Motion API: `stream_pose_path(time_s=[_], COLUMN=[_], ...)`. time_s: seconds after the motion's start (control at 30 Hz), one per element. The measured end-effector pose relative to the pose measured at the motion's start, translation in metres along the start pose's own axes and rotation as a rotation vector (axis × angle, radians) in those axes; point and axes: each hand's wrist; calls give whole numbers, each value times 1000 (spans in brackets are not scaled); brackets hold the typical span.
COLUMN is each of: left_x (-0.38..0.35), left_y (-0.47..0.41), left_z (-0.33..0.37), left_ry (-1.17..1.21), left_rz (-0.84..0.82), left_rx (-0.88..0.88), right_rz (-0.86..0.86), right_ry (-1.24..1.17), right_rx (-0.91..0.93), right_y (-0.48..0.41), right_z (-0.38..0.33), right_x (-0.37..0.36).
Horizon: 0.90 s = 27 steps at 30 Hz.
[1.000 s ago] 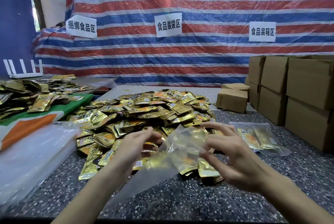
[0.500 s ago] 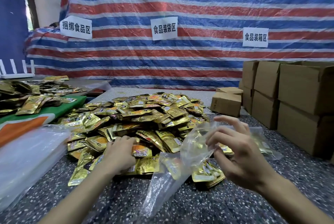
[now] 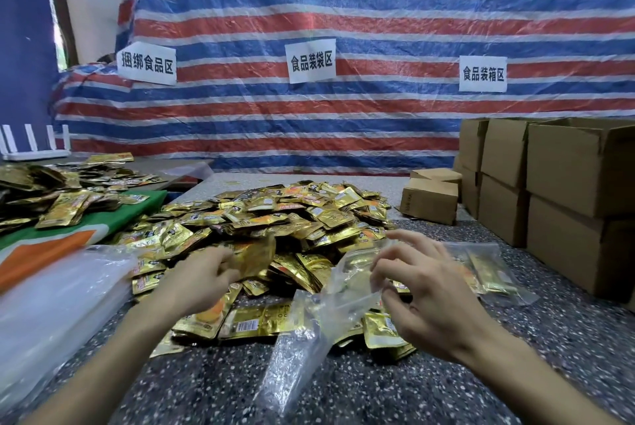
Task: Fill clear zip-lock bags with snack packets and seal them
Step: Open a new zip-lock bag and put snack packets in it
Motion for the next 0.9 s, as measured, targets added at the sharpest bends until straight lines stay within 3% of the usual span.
stream_pose_path(time_s=[0.1,0.2,0.3,0.47,0.57,0.7,0.83,0.9], left_x=[31,51,50,31,24,21,21,23], left_y=[22,44,55,57,55,52,48,46], left_z=[30,71,108,146,145,131,120,114], left_ry=[571,1140,1403,1391,1379,1364,1365,1320], left_rz=[153,103,98,253,286,332,51,-6], left_rx=[-59,-190,-267,-257,-173,-104,-20,-14], right_rz=[19,33,8,107,237,266,275,248], right_ry=[-1,8,8,15,27,-51,-62,-40], right_rx=[8,28,68,122,154,137,138,143], right_y=[-3,-8,-11,-15,-15,-11,-13,-13], right_z=[-7,-16,-25,-38,-40,-36,-37,-38], right_x=[-4,-7,-10,-12,-11,-8,-5,-6])
Point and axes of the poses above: each hand's wrist, its own y-axis away from the middle knuckle, its own x-axis out of the back of the hand, z = x × y, and after that the axes turned 5 degrees about -x, right-handed
